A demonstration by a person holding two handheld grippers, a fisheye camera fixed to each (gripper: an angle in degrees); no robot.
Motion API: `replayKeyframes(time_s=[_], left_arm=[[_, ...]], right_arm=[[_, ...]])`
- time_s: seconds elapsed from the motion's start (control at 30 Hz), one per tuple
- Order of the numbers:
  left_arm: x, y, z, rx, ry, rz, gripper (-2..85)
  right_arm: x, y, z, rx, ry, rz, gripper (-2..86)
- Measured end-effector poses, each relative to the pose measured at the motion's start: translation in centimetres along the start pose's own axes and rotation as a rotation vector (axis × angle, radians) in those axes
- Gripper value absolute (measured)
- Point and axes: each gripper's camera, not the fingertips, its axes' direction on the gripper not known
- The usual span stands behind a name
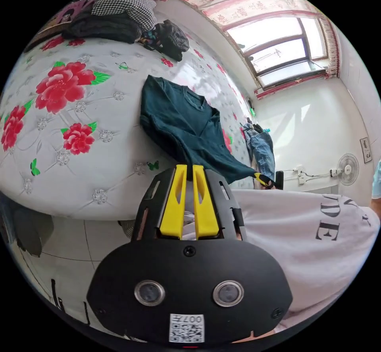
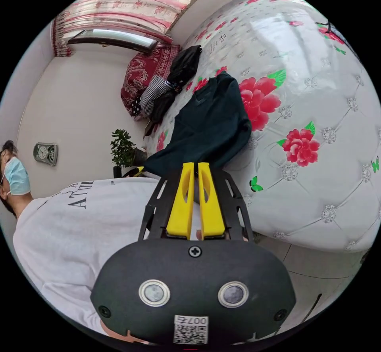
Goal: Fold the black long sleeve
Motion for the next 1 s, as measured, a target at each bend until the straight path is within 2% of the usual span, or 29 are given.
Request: replayKeyframes(time_s=[0.13, 0.27, 0.4, 0.5, 0.6, 0.7, 0.77, 0.87, 1.0], left_arm=[[0.6, -3.2, -1.8, 0.065, 0.045, -0.042, -0.1], [0.0, -11.5, 0.8, 0.065, 0.009, -0.051, 0.5], [-2.5, -20.0, 5.7, 0.088, -0.026, -0.214, 3.3], [-3.6, -21.5, 7.3, 0.109, -0.075, -0.310, 7.5], [-3.1, -20.5, 7.1, 0.149, -0.111, -0.212, 9.2], [-3.9, -17.5, 7.1, 0.062, -0.241, -0.160, 8.9], [-4.8, -15.2, 6.8, 0.029, -0.260, -0.170, 8.4], [-6.1, -12.1, 6.0, 0.011, -0.237, -0.226, 8.2], [-7.8, -10.9, 5.7, 0.027, -0.047, -0.331, 8.4]], right_arm=[[-3.3, -1.1, -4.3, 0.044, -0.050, -0.085, -0.1], [-3.9, -8.4, -4.1, 0.030, -0.004, -0.128, 0.1], [-1.6, -16.7, -1.3, 0.080, 0.033, -0.080, 0.8], [2.6, -20.1, 1.2, 0.147, 0.167, 0.046, 2.4], [6.6, -17.5, 2.3, 0.185, 0.150, 0.110, 4.1], [11.2, -11.0, 3.7, 0.162, 0.136, 0.150, 5.9], [15.6, -4.7, 4.6, 0.165, 0.148, 0.244, 7.1], [20.4, 1.6, 5.4, 0.205, 0.084, 0.392, 8.2], [23.6, 4.8, 7.7, 0.185, 0.046, 0.483, 9.3]])
